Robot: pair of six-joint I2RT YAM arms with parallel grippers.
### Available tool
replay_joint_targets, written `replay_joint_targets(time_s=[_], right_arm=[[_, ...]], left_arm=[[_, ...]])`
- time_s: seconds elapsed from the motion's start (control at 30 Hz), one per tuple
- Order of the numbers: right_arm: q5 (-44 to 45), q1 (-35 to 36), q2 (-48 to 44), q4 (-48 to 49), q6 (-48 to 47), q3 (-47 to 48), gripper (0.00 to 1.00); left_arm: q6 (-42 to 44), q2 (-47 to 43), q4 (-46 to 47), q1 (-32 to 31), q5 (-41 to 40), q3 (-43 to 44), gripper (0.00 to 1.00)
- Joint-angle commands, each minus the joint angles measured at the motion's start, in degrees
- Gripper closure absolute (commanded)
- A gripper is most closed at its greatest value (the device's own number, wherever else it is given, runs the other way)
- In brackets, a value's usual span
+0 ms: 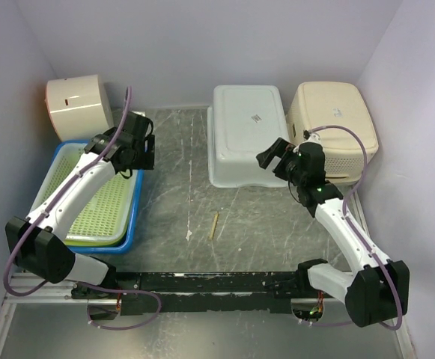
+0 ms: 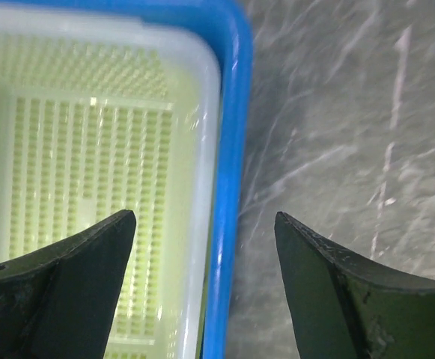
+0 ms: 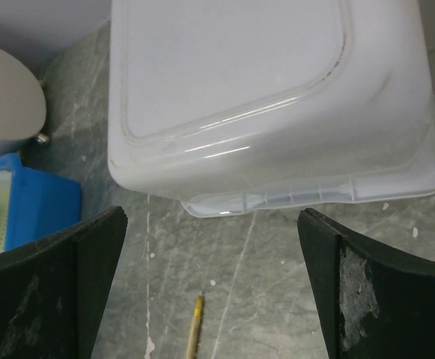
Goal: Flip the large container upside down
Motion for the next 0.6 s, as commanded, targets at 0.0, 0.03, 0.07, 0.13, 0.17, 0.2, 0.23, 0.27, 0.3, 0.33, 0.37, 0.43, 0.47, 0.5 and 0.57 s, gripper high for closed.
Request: replay_joint_targets(time_s=[0.0,0.03,0.07,0.13,0.17,0.2,0.23,0.27,0.3,0.33,0.37,0.43,0.47,0.5,0.57], right_arm=[[-0.24,0.0,1.74,-3.53,-1.98,2.35,0.0],[-0.48,-0.01,2.02,-3.28,-1.96,2.37,0.0],[-0.65,0.03,2.36,-2.86,-1.88,2.34,0.0],[-1.31,0.02,3.35,-2.01,-1.83,2.46,0.0],[-1.66,-0.01,3.92,-1.74,-1.89,2.62,0.0],[-2.05,0.03,4.63,-1.54,-1.96,2.93,0.0],[-2.37,-0.01,5.36,-1.48,-2.0,3.28,0.0],[-2.74,0.03,6.07,-1.47,-2.07,3.7,0.0],[-3.13,-0.01,6.66,-1.43,-2.09,4.08,0.0],[-3.4,0.02,7.04,-1.2,-2.03,4.22,0.0],[-3.69,0.03,7.51,-0.94,-1.94,4.27,0.0],[-4.17,-0.02,8.03,-0.42,-1.73,4.28,0.0],[-4.33,0.03,8.27,-0.22,-1.55,4.24,0.0],[-4.56,-0.01,8.47,0.02,-1.42,4.15,0.0],[-4.89,0.03,8.95,0.26,-1.17,4.25,0.0]], left_arm=[[-6.59,-2.52,-12.98,0.65,-1.8,-3.21,0.15],[-7.71,-3.22,-14.61,0.65,-1.24,-4.11,0.15],[-8.56,-3.88,-15.9,0.67,-0.54,-4.98,0.15],[-9.39,-5.03,-17.9,0.65,1.65,-6.99,0.16],[-10.17,-5.28,-19.31,0.65,2.44,-7.88,0.16],[-11.02,-5.41,-20.74,0.65,3.05,-8.49,0.16],[-11.84,-5.51,-22.0,0.65,3.35,-9.11,0.17],[-12.59,-6.04,-22.66,0.65,3.55,-10.0,0.18],[-12.98,-6.83,-22.7,0.65,3.97,-10.99,0.19],[-13.14,-7.89,-22.08,0.65,4.48,-11.63,0.21],[-13.33,-8.78,-21.89,0.66,4.4,-11.89,0.22],[-13.7,-9.49,-22.24,0.65,3.42,-12.07,0.26],[-13.72,-9.44,-22.15,0.69,3.59,-12.23,0.27],[-13.54,-9.16,-21.9,0.66,4.07,-12.45,0.28],[-13.45,-8.26,-21.39,0.66,4.17,-12.95,0.3]])
